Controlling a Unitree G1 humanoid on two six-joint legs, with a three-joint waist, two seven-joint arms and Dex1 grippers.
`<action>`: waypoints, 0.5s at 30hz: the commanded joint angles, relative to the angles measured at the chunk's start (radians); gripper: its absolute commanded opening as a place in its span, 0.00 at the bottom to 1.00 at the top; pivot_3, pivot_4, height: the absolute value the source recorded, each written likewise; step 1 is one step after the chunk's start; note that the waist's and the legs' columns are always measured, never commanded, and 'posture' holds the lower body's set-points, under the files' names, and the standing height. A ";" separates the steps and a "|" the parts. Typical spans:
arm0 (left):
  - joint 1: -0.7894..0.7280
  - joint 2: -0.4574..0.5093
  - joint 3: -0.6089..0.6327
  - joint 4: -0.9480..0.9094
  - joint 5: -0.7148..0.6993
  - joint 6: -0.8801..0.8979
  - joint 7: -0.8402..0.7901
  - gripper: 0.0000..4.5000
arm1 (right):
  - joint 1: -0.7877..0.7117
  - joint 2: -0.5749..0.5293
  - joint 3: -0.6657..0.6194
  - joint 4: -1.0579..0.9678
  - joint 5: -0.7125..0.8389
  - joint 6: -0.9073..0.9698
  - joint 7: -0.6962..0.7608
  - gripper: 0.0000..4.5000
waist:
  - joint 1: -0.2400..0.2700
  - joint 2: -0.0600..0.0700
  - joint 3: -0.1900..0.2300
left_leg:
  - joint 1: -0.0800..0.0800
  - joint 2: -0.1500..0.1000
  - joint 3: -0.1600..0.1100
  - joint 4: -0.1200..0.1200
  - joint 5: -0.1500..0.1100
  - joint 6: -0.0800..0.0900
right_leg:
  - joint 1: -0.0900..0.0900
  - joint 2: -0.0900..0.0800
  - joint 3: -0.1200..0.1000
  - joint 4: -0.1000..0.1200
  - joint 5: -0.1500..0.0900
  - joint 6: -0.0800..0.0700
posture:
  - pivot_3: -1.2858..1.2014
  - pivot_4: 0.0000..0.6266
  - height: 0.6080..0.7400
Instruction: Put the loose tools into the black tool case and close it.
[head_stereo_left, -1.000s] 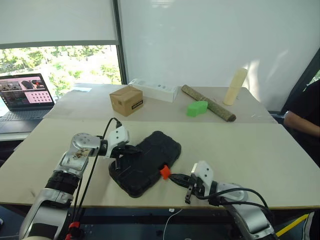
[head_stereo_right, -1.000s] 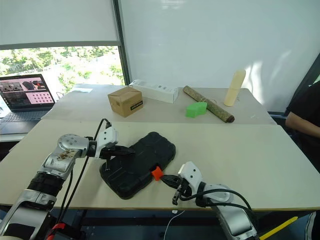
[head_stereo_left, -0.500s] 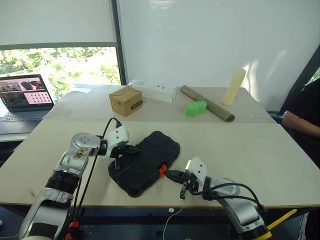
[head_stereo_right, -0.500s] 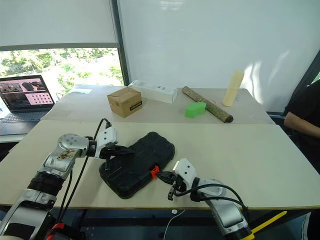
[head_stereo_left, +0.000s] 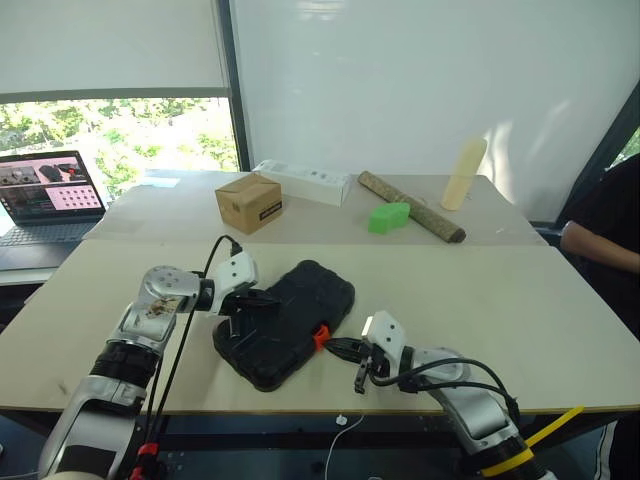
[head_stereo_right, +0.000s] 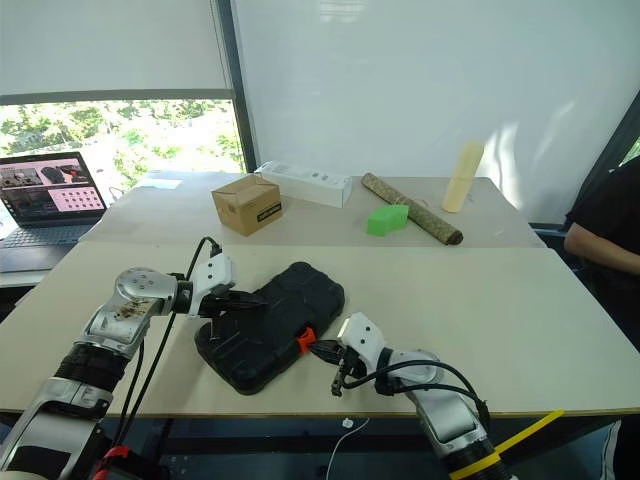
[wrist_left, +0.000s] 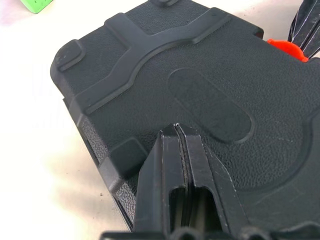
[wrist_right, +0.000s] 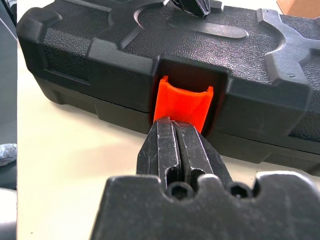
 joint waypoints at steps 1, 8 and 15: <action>0.047 -0.013 -0.071 0.041 0.056 0.037 -0.011 0.00 | -0.056 0.027 0.002 0.016 -0.018 -0.040 -0.023 0.01 | -0.001 0.000 0.000 | 0.000 0.000 0.000 0.000 0.000 0.000 | 0.000 0.000 0.000 0.000 0.000 0.000 | 0.52 0.24 1.00; 0.060 -0.014 -0.076 0.039 0.057 0.049 -0.008 0.00 | -0.093 0.021 0.017 0.050 -0.049 -0.058 -0.012 0.01 | -0.003 0.000 0.000 | 0.001 0.002 0.001 0.000 0.000 0.000 | 0.000 0.001 0.000 0.000 0.001 -0.002 | 0.52 0.24 1.00; 0.058 -0.025 -0.080 0.046 0.061 0.052 -0.004 0.00 | -0.118 0.019 0.026 0.073 -0.096 -0.065 -0.011 0.01 | 0.003 0.001 0.000 | -0.001 0.002 0.001 0.000 0.000 0.000 | -0.002 0.000 -0.001 0.000 0.001 -0.003 | 0.52 0.24 1.00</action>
